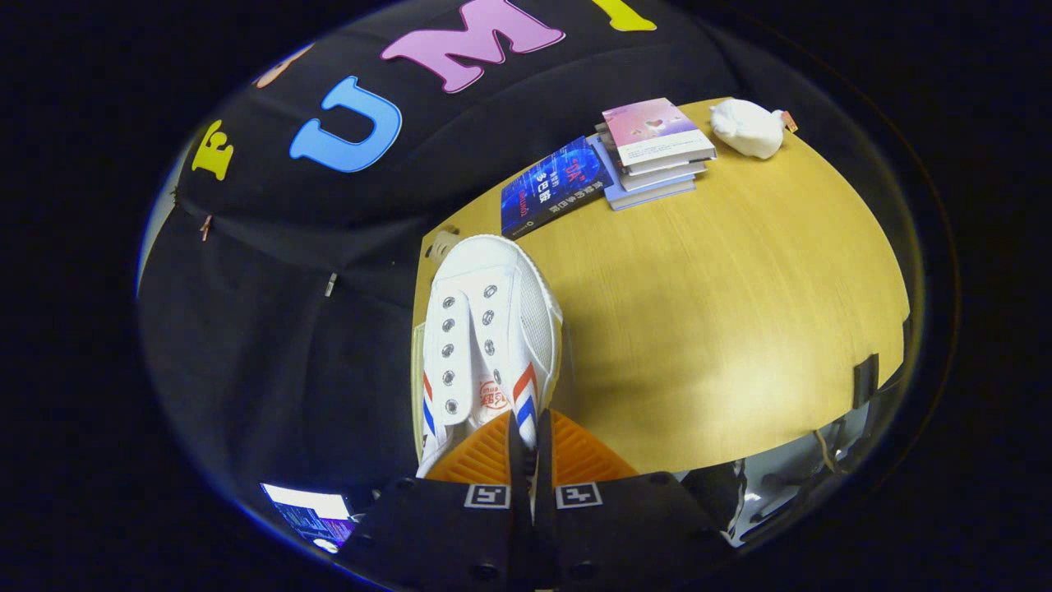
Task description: Open the storage box then place both shoes into the box .Put the left shoe in first, then the right shoe, with the right side of both shoes facing outward in a uniform manner.
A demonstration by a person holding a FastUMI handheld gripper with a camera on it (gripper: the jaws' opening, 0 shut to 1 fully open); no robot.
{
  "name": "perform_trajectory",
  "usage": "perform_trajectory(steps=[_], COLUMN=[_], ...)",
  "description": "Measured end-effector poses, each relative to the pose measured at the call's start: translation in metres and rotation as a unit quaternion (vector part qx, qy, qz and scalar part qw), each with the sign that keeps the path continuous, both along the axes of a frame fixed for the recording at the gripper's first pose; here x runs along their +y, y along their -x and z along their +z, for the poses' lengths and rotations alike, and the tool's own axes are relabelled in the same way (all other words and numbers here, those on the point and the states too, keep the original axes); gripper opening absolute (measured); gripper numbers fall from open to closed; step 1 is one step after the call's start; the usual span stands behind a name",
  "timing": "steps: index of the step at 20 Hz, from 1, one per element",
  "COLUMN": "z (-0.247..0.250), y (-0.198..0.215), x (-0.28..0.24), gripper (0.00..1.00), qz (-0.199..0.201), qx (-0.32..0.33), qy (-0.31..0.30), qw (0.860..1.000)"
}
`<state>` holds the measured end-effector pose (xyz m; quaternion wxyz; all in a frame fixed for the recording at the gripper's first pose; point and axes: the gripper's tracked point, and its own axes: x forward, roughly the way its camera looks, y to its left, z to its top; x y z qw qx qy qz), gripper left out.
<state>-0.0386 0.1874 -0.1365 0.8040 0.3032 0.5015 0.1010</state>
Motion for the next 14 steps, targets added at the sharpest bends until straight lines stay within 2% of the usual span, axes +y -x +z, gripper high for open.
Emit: perform_trajectory(steps=[8,14], z=[-0.031,-0.080], y=[-0.003,-0.003], x=[0.091,0.114], gripper=[0.05,0.06], qz=[0.063,0.065], qx=[0.001,0.052], qy=[0.060,0.133], qw=[0.996,0.988])
